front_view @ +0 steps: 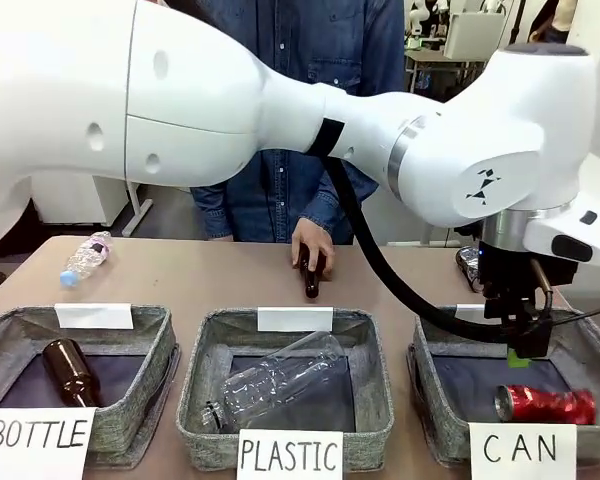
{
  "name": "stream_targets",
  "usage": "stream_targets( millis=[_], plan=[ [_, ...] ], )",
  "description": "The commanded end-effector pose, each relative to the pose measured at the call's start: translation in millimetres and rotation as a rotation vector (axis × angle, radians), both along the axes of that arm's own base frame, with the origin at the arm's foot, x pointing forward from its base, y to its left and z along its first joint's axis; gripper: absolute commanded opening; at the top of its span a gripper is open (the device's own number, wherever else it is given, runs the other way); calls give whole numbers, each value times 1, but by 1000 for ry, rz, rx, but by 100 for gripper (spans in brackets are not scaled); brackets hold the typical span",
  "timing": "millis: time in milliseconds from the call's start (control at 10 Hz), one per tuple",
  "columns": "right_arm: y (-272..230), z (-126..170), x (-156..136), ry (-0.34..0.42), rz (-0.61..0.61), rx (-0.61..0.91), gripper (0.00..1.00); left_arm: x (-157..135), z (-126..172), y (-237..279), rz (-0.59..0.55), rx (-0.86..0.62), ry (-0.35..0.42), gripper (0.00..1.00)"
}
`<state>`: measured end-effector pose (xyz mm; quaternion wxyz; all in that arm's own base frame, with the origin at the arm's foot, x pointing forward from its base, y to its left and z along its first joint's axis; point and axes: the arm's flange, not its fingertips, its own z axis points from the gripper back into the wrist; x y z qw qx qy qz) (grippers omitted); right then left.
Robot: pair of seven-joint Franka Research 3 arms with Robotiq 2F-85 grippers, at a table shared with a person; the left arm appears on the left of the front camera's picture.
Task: Sort the can waste into the basket.
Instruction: Pick up the can waste from the table and place it in the right Fabric basket.
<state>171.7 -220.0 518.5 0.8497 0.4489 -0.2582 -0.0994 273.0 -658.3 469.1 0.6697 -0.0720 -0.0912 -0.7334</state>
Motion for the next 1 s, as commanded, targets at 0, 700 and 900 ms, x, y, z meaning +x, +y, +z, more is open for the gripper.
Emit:
stream_targets(
  millis=[0,700,900],
  plan=[
    [1,3,1,5,-18,15,100,1,6,10,-6,-12,-4,100],
    [29,3,46,84,136,-27,100,-23,101,202,140,-79,105,100],
    [44,6,61,106,190,-49,100,-19,115,265,232,-127,115,100]
  ],
)
